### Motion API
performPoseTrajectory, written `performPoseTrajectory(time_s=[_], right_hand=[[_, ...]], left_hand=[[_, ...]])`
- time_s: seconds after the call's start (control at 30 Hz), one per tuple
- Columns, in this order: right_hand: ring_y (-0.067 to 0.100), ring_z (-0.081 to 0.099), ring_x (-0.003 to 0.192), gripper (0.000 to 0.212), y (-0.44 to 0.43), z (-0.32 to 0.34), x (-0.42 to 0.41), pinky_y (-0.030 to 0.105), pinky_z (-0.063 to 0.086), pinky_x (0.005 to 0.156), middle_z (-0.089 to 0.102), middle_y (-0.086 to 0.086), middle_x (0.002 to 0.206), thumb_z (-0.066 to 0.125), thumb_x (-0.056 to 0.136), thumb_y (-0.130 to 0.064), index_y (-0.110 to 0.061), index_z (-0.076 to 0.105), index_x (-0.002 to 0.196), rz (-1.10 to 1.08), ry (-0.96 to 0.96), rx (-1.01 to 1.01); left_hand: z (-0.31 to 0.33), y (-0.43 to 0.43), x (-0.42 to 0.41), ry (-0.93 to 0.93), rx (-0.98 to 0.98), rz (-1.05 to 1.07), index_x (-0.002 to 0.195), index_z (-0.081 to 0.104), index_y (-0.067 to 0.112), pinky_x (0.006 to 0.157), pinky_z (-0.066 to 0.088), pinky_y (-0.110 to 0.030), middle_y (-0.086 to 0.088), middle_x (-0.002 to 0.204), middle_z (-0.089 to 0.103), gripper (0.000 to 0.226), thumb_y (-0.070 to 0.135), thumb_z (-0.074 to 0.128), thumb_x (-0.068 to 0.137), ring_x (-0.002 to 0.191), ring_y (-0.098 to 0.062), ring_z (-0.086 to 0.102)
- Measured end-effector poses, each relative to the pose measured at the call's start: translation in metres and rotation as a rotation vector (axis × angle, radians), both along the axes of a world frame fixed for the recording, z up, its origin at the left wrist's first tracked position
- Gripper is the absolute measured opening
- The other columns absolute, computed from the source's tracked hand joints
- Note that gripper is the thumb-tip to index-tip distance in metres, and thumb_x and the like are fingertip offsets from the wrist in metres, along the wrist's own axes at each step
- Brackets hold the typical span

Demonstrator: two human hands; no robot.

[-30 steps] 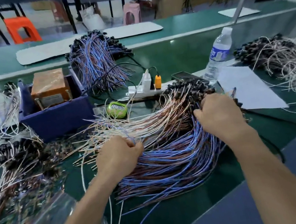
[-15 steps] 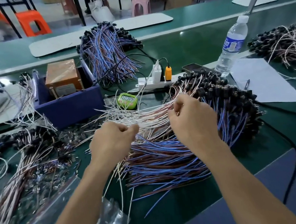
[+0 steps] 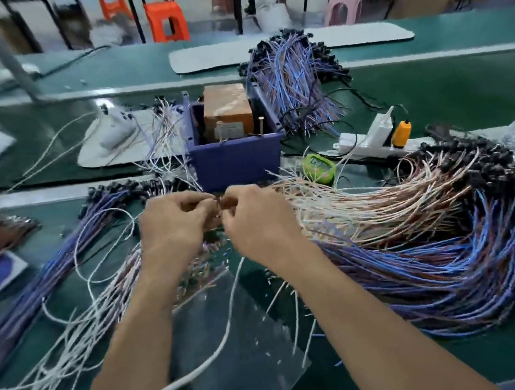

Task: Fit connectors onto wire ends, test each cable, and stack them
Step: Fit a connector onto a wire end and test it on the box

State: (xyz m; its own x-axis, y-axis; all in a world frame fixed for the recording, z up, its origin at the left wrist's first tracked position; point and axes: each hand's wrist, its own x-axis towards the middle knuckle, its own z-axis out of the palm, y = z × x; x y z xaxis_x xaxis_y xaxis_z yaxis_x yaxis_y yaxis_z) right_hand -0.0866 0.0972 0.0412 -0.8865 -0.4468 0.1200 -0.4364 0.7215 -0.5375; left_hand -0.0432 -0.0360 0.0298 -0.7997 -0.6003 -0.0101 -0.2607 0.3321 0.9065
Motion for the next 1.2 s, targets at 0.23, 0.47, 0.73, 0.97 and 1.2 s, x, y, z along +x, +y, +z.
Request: performPoseTrajectory(time_s=[0.23,0.47,0.73,0.97,1.2], right_hand=[[0.026,0.065,0.084,0.018,-0.070,-0.003,0.008,0.038,0.056,0.077,0.074,0.002,0.088,0.056,0.092,-0.021,-0.026,0.073,0.094,0.190,-0.119,0.010],[0.023,0.067,0.106,0.045,-0.124,-0.009,0.007,0.039,0.055,0.094,0.074,0.000,0.118,0.050,0.090,-0.001,-0.024,0.072,0.122,0.323,-0.124,0.064],[0.027,0.064,0.114,0.066,-0.184,-0.016,-0.018,0.041,0.053,0.100,0.070,0.006,0.126,0.042,0.083,0.014,-0.025,0.067,0.131,0.356,-0.115,0.106],[0.032,0.059,0.119,0.067,-0.240,-0.016,-0.053,0.039,0.052,0.096,0.067,0.015,0.124,0.041,0.083,0.013,-0.028,0.067,0.129,0.509,-0.017,0.207],[0.027,0.064,0.103,0.022,-0.254,-0.013,-0.061,0.030,0.049,0.083,0.073,0.008,0.107,0.064,0.090,-0.006,-0.016,0.076,0.104,0.583,0.059,0.231]], left_hand=[[-0.011,-0.071,0.048,-0.038,-0.267,0.408,0.082,0.080,0.030,0.051,0.039,-0.019,0.015,0.058,0.066,0.023,0.049,0.069,0.087,0.052,0.004,0.055],[-0.026,-0.129,0.070,-0.158,-0.427,0.409,0.122,0.075,0.025,0.102,0.051,-0.041,-0.004,0.123,0.073,0.036,0.036,0.077,0.088,0.116,-0.026,0.064],[-0.054,-0.171,0.066,-0.285,-0.333,0.437,0.122,0.074,0.026,0.084,0.051,-0.029,-0.001,0.116,0.076,0.028,0.021,0.066,0.096,0.093,-0.018,0.066],[-0.070,-0.177,0.065,-0.131,-0.289,0.491,0.105,0.081,0.029,0.068,0.034,-0.002,0.005,0.114,0.075,0.025,0.012,0.065,0.095,0.073,0.007,0.055],[-0.070,-0.173,0.065,-0.083,-0.309,0.511,0.103,0.082,0.028,0.070,0.033,0.001,0.009,0.108,0.076,0.023,0.013,0.067,0.093,0.086,-0.001,0.058]])
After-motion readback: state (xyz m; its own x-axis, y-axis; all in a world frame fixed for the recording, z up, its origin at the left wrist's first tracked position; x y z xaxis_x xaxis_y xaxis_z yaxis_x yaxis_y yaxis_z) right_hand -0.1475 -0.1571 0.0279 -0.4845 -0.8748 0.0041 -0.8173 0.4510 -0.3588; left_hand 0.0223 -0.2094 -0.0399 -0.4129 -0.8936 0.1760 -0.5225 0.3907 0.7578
